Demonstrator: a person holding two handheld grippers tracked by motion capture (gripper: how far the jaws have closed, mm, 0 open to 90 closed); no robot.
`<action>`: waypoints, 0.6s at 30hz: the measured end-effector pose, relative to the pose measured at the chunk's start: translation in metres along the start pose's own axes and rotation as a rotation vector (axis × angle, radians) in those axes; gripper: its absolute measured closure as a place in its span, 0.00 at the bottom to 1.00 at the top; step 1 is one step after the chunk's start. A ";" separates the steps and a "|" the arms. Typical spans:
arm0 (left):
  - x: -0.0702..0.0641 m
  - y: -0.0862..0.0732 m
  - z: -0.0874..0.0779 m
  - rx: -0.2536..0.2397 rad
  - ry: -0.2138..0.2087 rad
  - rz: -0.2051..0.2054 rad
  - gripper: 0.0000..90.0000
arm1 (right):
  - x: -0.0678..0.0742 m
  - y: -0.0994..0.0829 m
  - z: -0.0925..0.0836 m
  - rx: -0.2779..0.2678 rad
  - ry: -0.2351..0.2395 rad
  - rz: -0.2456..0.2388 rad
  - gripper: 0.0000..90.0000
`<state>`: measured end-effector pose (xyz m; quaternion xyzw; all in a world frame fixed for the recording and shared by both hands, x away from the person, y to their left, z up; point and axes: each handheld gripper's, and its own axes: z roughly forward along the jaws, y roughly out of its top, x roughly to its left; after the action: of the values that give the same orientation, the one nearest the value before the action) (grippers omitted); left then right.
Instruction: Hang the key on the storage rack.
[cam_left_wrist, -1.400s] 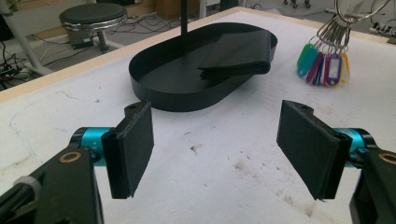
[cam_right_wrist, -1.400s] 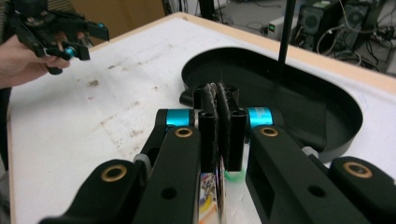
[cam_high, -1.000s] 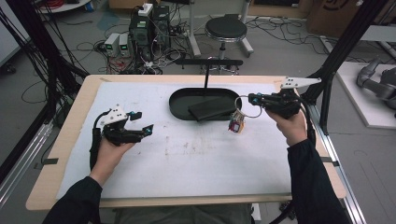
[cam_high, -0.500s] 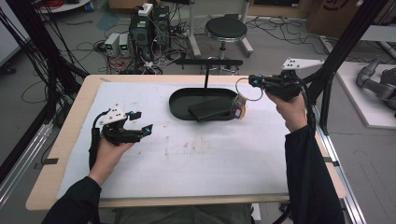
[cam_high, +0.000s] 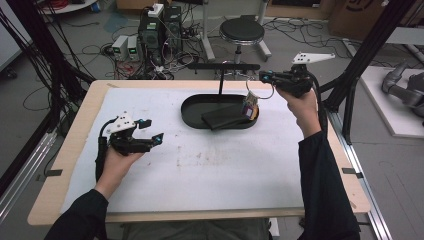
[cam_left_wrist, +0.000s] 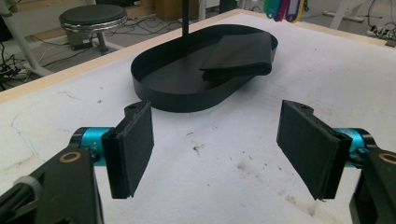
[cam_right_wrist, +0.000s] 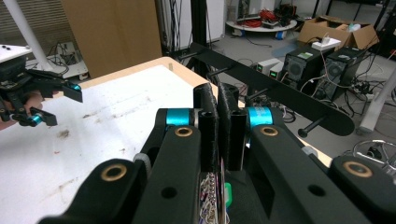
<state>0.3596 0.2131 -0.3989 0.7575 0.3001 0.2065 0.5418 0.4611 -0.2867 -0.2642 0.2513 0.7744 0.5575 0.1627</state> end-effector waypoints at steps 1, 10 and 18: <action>0.000 0.000 0.000 0.000 -0.003 0.000 0.30 | 0.000 0.000 0.000 0.000 0.000 0.000 0.97; 0.000 0.000 0.000 -0.003 -0.009 0.004 0.30 | -0.019 -0.008 0.020 0.032 -0.025 0.015 0.98; 0.001 -0.001 -0.001 0.000 -0.002 0.004 0.30 | -0.028 -0.008 0.036 0.040 -0.039 0.023 0.98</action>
<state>0.3596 0.2149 -0.3991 0.7585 0.2980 0.2068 0.5414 0.5019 -0.2765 -0.2843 0.2742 0.7792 0.5386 0.1662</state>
